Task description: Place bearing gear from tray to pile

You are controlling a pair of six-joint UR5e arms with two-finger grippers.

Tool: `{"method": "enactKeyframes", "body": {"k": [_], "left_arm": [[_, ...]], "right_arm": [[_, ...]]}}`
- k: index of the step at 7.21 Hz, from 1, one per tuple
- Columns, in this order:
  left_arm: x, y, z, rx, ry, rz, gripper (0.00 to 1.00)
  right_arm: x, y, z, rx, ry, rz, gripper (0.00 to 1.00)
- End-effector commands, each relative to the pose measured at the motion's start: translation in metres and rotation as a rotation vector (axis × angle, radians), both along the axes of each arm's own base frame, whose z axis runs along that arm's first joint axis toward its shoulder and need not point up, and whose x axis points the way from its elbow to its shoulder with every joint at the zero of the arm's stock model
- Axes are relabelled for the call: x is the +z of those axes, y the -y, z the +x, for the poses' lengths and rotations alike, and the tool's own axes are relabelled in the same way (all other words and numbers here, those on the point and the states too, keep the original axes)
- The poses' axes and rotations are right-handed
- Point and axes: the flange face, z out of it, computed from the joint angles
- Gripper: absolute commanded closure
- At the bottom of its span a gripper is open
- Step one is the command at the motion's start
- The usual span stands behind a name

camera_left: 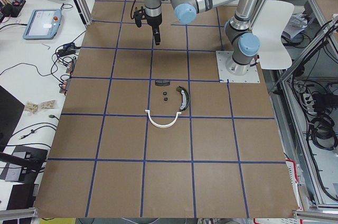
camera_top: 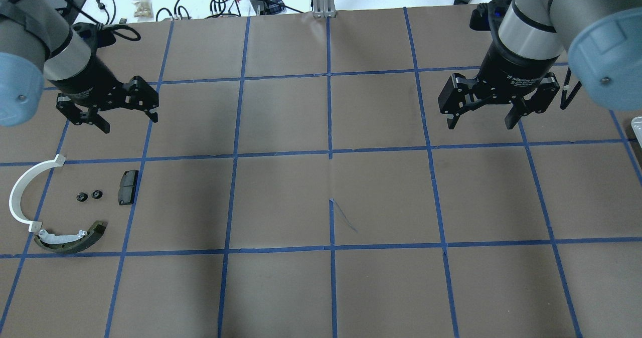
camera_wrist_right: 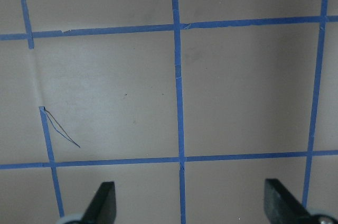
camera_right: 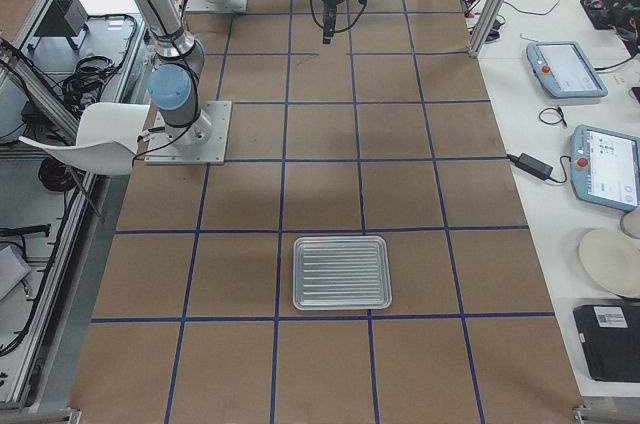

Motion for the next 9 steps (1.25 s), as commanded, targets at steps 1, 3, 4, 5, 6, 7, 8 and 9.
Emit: {"method": "enactKeyframes", "body": {"k": [1,3,4,5,6,7,8,9], "left_arm": [[0.044,-0.019,-0.076,-0.052,-0.001,-0.048,0.0],[0.046,-0.033,-0.096,-0.032,-0.004,-0.009,0.0],[0.046,-0.04,-0.112,-0.047,-0.02,-0.009,0.0],[0.047,-0.047,-0.13,-0.085,-0.014,-0.012,0.0],[0.049,-0.047,-0.138,-0.099,-0.019,-0.022,0.0],[0.049,-0.049,-0.138,-0.107,-0.022,-0.022,0.0],[0.058,-0.051,-0.139,-0.115,-0.024,-0.04,0.0],[0.057,-0.052,-0.139,-0.122,-0.018,-0.036,0.0]], "right_arm": [[0.0,0.0,0.0,0.0,0.001,0.0,0.0],[0.0,0.0,0.0,-0.002,0.002,0.0,0.0],[0.0,0.0,0.0,0.0,0.003,0.0,0.0],[0.0,0.0,0.0,-0.002,0.002,0.0,0.0],[0.0,0.0,0.0,-0.002,0.002,0.0,0.0],[0.0,0.0,0.0,-0.002,0.004,0.0,0.0],[0.0,0.0,0.0,-0.002,0.003,0.0,0.0],[0.001,0.0,0.0,-0.005,0.004,-0.002,0.0]]}}
